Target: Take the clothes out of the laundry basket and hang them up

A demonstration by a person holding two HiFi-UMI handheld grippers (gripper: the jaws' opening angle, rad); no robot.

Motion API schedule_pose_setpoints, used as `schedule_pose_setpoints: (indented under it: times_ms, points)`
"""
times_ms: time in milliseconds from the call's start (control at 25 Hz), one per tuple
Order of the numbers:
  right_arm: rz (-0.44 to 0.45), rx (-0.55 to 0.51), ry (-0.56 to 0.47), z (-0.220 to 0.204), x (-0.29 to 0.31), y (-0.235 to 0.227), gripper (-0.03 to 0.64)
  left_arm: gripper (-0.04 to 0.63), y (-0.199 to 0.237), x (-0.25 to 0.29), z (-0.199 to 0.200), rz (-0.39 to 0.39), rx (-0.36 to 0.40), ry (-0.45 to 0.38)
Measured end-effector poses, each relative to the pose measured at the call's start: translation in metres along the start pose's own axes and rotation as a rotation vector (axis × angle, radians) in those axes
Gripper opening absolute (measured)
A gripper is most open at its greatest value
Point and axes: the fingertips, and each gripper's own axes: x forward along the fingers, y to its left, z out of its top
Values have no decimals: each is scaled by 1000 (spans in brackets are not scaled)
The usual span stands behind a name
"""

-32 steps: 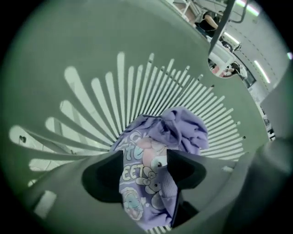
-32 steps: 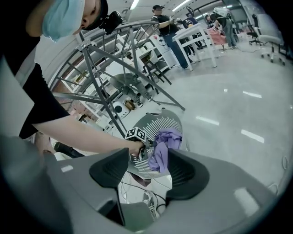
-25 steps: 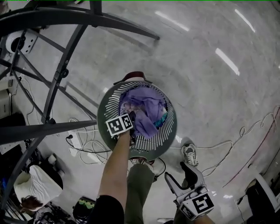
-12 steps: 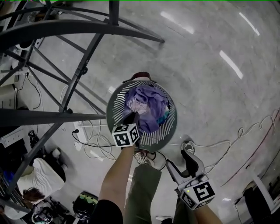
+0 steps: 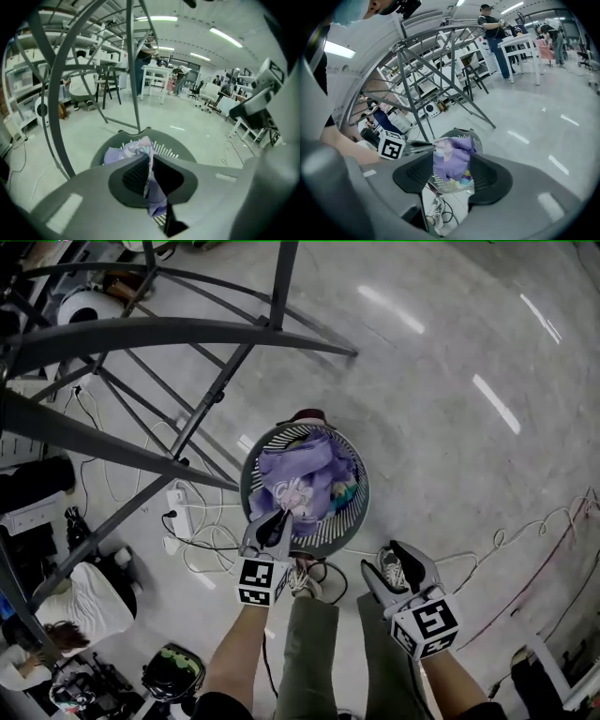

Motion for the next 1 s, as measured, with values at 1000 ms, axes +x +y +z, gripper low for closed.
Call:
schedule_pose_setpoints:
  times_ms: [1000]
  points:
    - [506, 22, -6, 85, 64, -4, 253, 28, -71, -192, 138, -361, 531, -333]
